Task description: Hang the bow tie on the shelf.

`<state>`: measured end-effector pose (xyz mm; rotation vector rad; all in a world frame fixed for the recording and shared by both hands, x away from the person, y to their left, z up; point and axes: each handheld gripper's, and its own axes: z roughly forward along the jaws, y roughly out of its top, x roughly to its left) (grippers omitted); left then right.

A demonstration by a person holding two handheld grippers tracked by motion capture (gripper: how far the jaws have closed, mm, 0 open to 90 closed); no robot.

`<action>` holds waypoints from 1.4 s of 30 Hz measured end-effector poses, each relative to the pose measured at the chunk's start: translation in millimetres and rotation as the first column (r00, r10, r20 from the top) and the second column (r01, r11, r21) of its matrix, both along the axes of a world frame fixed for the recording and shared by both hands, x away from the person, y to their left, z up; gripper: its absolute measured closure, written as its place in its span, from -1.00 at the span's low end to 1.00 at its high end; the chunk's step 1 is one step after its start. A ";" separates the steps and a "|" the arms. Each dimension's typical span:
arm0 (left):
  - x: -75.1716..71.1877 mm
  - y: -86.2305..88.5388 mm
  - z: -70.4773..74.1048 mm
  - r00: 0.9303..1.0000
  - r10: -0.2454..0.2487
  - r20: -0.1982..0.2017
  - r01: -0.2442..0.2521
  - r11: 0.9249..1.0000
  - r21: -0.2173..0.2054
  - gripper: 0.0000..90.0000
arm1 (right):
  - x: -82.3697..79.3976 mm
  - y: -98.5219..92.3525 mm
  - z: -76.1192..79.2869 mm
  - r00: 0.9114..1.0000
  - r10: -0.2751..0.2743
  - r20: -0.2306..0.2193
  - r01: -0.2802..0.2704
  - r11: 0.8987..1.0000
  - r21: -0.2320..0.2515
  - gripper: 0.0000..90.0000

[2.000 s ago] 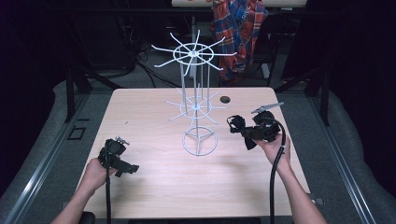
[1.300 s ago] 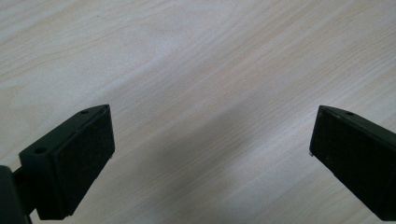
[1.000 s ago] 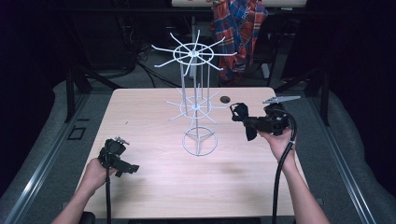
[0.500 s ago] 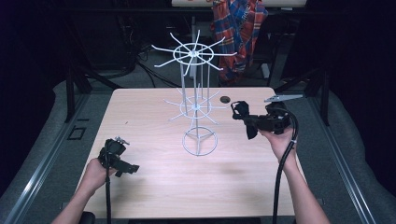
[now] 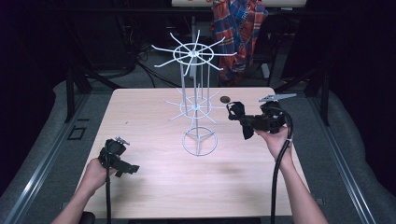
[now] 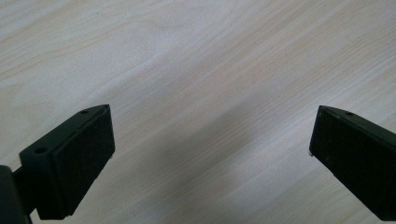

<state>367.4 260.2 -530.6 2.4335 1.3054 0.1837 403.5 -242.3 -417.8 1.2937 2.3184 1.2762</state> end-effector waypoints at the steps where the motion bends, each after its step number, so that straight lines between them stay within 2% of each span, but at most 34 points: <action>1: -0.1 0.1 -0.2 1.000 0.001 0.002 -0.001 1.000 0.000 -1.00 | 0.6 1.3 -0.9 1.000 -0.004 -0.001 0.004 1.000 0.001 0.64; 14: 0.0 0.1 -0.2 1.000 0.001 0.001 -0.001 1.000 0.001 -1.00 | 8.0 13.2 -6.7 1.000 0.012 -0.023 -0.013 0.999 -0.040 0.64; 25: -0.1 -0.2 -0.4 1.000 0.000 -0.001 0.000 1.000 0.001 -1.00 | 13.4 22.1 -12.7 0.998 0.036 -0.058 -0.038 0.998 -0.042 0.64; 36: -0.1 -0.3 -0.5 1.000 -0.002 -0.001 0.002 1.000 0.001 -1.00 | 18.0 34.5 -16.2 0.996 0.073 -0.055 -0.076 0.996 -0.057 0.64; 42: -0.1 -0.4 -0.6 1.000 -0.001 -0.001 0.001 1.000 0.003 -1.00 | 19.0 41.7 -16.9 0.996 0.075 -0.052 -0.078 0.995 -0.066 0.64</action>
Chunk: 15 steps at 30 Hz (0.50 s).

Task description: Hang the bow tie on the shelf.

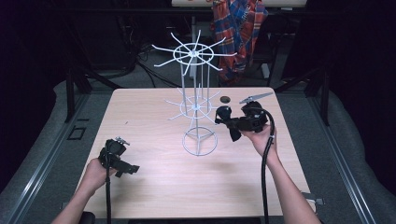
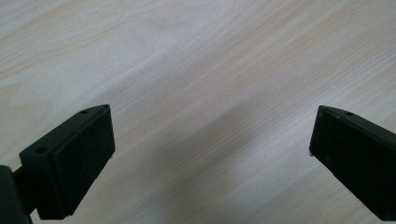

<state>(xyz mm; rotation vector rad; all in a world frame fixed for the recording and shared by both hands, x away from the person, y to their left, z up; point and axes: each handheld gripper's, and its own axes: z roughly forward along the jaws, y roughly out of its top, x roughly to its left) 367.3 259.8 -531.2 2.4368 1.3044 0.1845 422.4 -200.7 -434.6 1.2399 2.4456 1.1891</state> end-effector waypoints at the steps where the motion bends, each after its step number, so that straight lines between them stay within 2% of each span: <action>1: 0.0 -0.1 -0.2 1.000 0.000 -0.003 0.000 1.000 -0.001 -1.00 | 0.4 2.9 0.0 1.000 0.010 0.004 -0.009 1.000 -0.020 0.64; 7: -0.2 0.0 0.1 1.000 -0.001 -0.003 0.001 1.000 -0.001 -1.00 | 1.2 10.4 0.5 1.000 0.026 0.009 -0.026 0.999 -0.040 0.64; 12: -0.4 0.2 0.1 1.000 0.000 -0.004 0.000 1.000 -0.003 -1.00 | 0.8 11.5 1.6 0.999 0.027 0.021 -0.026 0.999 -0.035 0.64; 15: -0.7 -0.2 0.3 1.000 -0.003 -0.003 0.003 1.000 -0.005 -1.00 | 0.8 5.5 3.2 1.000 0.014 0.020 -0.014 1.000 -0.021 0.64</action>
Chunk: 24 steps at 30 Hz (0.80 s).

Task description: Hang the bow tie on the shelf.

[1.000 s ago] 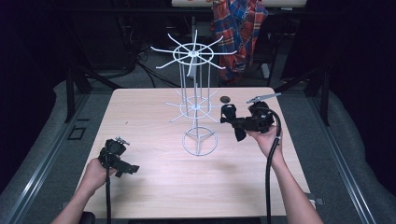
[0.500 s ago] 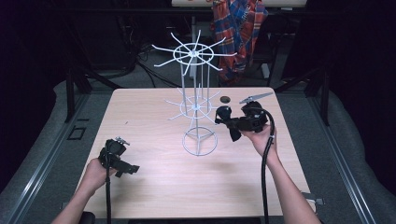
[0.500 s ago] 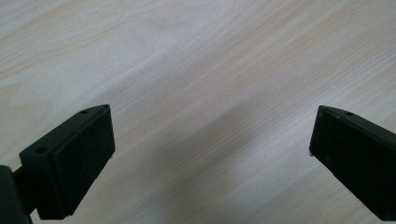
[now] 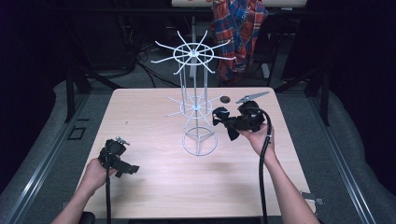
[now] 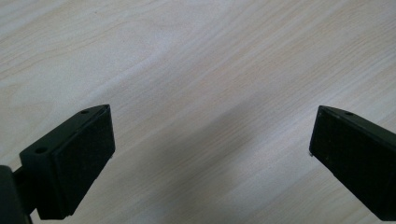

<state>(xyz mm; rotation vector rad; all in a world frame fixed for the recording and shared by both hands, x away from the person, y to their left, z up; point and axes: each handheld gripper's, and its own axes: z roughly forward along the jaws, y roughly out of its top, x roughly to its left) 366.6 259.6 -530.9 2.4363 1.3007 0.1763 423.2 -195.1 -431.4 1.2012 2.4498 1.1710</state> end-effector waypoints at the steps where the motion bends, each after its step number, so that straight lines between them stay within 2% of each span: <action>1: 0.0 0.0 0.0 1.000 0.000 0.000 0.000 1.000 0.000 -1.00 | 0.0 0.0 0.0 1.000 0.000 0.000 0.000 1.000 0.000 0.64; 2: 0.1 0.0 0.0 1.000 0.000 0.000 0.000 1.000 0.001 -1.00 | 1.4 -2.3 -1.0 1.000 -0.004 -0.007 0.004 1.000 0.014 0.64; 5: 0.1 -0.1 0.0 1.000 0.000 0.001 0.000 1.000 0.003 -1.00 | 2.5 -1.3 -2.7 1.000 -0.004 -0.007 0.004 1.000 0.012 0.64; 18: 0.1 0.3 -0.4 1.000 -0.001 0.000 0.001 1.000 0.007 -0.99 | 6.0 21.0 -10.1 1.000 0.014 0.000 -0.014 0.999 -0.036 0.63; 24: 0.1 -0.2 -0.4 1.000 -0.004 0.000 0.004 1.000 0.005 -0.99 | 6.8 23.2 -17.3 1.000 -0.010 0.002 0.011 0.999 -0.044 0.62</action>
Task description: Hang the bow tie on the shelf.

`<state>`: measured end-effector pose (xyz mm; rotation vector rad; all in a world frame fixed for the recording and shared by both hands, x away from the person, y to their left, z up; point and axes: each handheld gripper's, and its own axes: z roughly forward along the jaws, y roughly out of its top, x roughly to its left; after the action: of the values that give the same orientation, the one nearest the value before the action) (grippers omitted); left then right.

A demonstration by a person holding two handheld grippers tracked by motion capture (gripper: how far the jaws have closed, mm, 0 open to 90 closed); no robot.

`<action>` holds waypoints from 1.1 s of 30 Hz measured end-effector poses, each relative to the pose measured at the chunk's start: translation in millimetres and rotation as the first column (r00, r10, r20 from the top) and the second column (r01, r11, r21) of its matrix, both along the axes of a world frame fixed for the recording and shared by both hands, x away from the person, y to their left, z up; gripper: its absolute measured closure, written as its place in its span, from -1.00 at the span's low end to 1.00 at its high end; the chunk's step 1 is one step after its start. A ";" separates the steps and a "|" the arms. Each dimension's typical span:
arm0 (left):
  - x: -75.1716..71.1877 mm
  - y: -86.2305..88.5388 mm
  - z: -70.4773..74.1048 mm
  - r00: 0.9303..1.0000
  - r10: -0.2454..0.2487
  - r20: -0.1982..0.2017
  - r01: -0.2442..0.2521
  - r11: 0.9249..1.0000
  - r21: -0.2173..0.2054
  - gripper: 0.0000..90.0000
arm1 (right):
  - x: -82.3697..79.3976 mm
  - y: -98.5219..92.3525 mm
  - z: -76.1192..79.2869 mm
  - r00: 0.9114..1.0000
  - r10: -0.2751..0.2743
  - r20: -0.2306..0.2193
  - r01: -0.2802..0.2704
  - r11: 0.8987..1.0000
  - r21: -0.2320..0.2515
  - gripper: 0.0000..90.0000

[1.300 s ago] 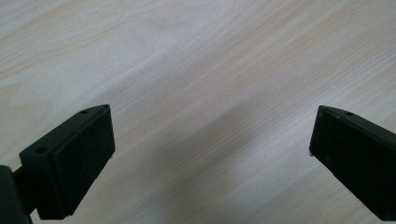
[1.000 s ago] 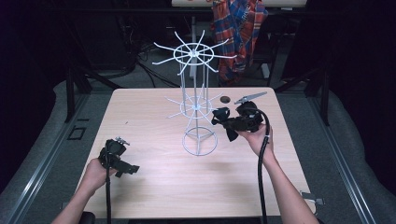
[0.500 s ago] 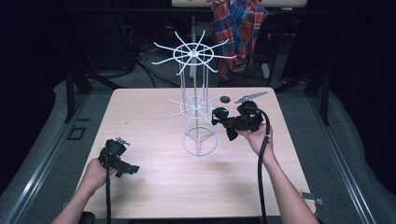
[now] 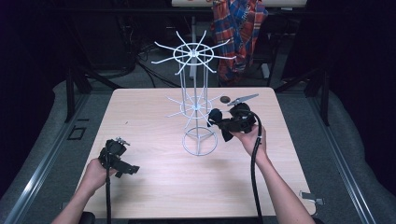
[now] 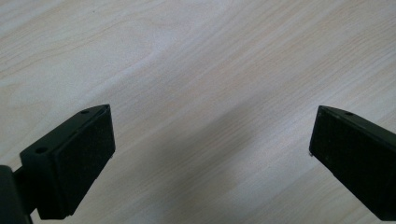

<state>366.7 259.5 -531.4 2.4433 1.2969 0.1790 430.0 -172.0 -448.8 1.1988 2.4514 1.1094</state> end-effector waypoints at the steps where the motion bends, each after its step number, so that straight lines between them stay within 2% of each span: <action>1: 0.0 0.1 -0.1 1.000 0.000 0.000 0.000 1.000 -0.001 -0.99 | 0.7 0.3 -2.1 1.000 -0.004 -0.001 0.004 1.000 0.002 0.62; 9: 0.1 -0.5 -0.2 1.000 -0.001 -0.001 0.001 1.000 0.004 -0.99 | 3.5 0.7 -9.9 1.000 -0.029 -0.003 0.029 1.000 0.009 0.60; 11: 0.0 -0.6 -0.2 1.000 -0.001 -0.001 0.001 1.000 0.004 -0.99 | 3.0 0.9 -9.3 1.000 -0.031 0.006 0.031 0.999 0.011 0.60; 12: 0.0 -0.8 -0.4 1.000 -0.001 -0.002 0.001 1.000 0.004 -0.99 | 1.8 1.3 -8.5 0.999 -0.033 0.027 0.032 0.999 0.020 0.61; 20: 0.0 -0.8 -0.3 1.000 -0.005 -0.005 0.005 1.000 0.004 -0.99 | 1.3 6.4 -10.6 1.000 -0.010 0.012 0.010 1.000 -0.001 0.59; 33: -0.6 -1.0 0.0 1.000 -0.007 -0.002 0.007 1.000 0.004 -0.99 | -1.0 8.2 -9.6 1.000 -0.007 0.027 0.007 1.000 0.006 0.46</action>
<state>366.1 258.4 -531.4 2.4514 1.2897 0.1778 429.0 -163.8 -458.3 1.1857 2.4236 1.1245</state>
